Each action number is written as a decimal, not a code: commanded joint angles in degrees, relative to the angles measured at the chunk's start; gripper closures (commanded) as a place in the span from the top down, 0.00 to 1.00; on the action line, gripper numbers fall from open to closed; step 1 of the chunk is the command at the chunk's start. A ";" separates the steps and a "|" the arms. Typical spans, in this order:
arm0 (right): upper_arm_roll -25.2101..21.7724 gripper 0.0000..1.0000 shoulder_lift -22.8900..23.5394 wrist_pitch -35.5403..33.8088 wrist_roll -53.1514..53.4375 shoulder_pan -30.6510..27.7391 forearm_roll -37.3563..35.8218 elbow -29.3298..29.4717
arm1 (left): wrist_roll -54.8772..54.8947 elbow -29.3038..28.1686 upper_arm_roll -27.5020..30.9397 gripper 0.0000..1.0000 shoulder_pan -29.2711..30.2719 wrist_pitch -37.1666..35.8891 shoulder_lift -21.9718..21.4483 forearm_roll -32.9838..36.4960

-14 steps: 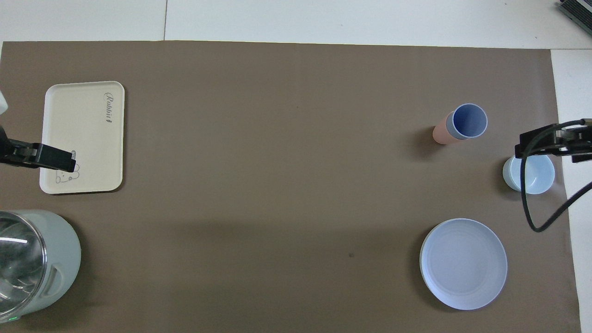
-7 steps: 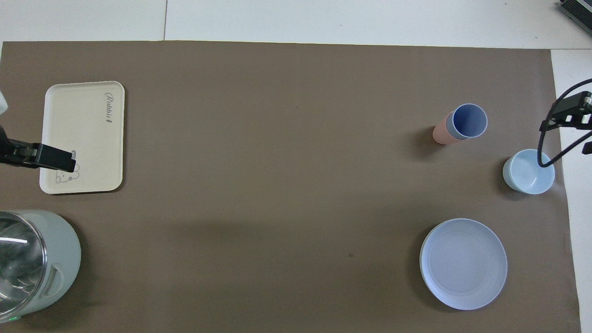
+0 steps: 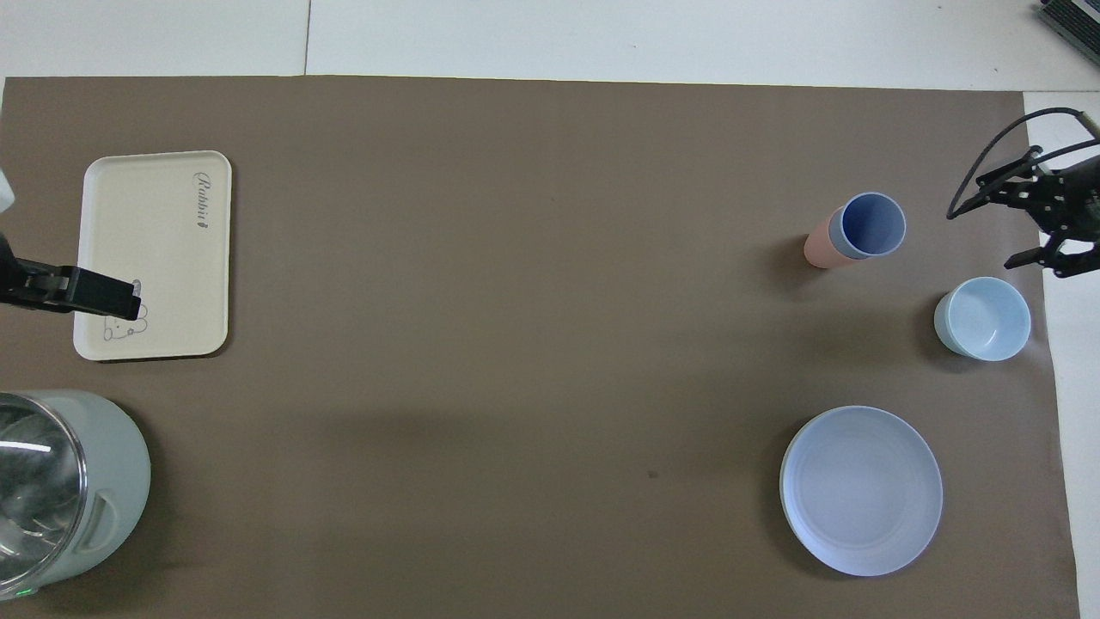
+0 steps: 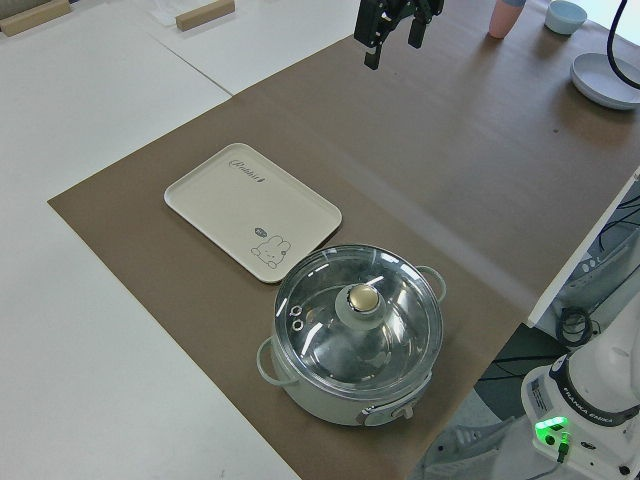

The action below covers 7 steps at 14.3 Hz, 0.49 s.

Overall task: Place cup on tray
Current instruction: 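Move the right gripper over the pink cup and grasp its rim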

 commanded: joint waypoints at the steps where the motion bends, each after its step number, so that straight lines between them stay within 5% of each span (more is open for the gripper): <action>1: 0.82 0.89 8.25 -0.56 3.85 -0.76 2.00 7.48 | 0.48 -0.99 -0.58 1.00 0.94 -0.32 -1.32 -0.45; 4: 0.64 0.90 17.30 -0.05 11.47 -0.85 3.32 13.28 | 0.48 -1.08 -0.58 1.00 0.94 -0.41 -1.32 -0.45; 7: 0.82 0.91 19.17 2.25 18.78 -0.06 4.02 13.39 | 0.39 -1.08 -0.58 1.00 0.94 -0.32 -1.32 -0.45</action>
